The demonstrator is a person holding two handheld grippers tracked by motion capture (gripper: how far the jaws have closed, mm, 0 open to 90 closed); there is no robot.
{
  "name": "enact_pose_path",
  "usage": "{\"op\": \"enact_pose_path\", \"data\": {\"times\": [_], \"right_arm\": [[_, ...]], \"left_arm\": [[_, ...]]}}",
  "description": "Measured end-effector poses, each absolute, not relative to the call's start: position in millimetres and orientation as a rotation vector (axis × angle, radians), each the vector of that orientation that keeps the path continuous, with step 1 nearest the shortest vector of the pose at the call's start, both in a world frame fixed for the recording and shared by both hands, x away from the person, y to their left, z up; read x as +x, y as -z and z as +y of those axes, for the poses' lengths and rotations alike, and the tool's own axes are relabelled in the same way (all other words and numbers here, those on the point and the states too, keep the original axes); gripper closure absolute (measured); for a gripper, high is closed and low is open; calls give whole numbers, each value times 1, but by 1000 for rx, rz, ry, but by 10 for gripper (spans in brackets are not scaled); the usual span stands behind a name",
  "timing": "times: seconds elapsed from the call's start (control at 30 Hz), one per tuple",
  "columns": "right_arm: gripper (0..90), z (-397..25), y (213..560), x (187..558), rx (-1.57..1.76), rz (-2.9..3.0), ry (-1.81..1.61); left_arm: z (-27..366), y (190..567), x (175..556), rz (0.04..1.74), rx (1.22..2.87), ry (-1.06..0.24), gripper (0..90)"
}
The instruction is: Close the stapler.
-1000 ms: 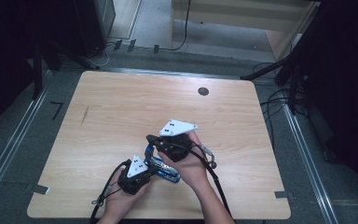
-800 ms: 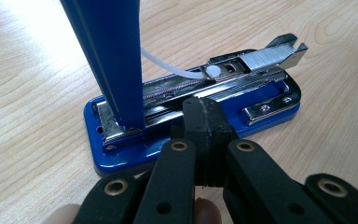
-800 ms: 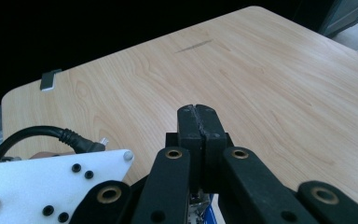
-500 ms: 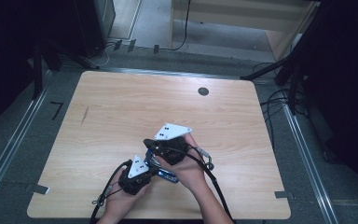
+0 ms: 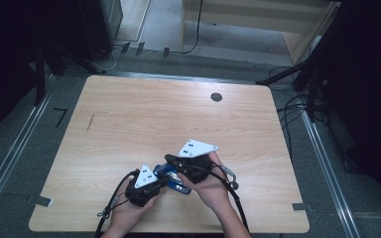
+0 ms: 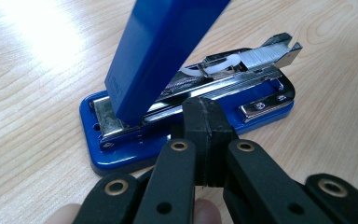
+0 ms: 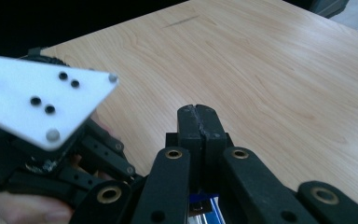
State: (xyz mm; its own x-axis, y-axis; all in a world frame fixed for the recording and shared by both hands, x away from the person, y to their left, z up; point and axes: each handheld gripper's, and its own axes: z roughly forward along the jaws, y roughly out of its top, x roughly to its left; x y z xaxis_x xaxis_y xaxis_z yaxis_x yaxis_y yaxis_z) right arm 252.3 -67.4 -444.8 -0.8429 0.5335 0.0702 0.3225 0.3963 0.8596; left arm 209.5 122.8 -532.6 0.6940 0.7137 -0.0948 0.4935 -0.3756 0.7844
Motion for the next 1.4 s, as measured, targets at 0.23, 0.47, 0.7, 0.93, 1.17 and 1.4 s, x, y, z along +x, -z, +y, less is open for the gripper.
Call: {"op": "enact_pose_path", "data": {"times": [0.23,0.47,0.7,0.93,1.17,1.4], "right_arm": [[900,-82,458,246,806,2422,-1426],[900,-96,472,241,851,2400,-1436],[900,-110,483,234,897,2378,-1440],[900,-118,495,227,925,2386,-1420],[900,-119,499,221,914,2394,-1422],[900,-117,505,217,915,2407,-1389]], "left_arm": [[123,533,209,912,2059,-319,900],[123,532,209,905,2065,-321,900],[122,533,208,891,2072,-314,900],[121,533,207,880,2078,-312,900],[121,533,207,883,2085,-311,900],[121,533,207,881,2092,-310,900]]}}
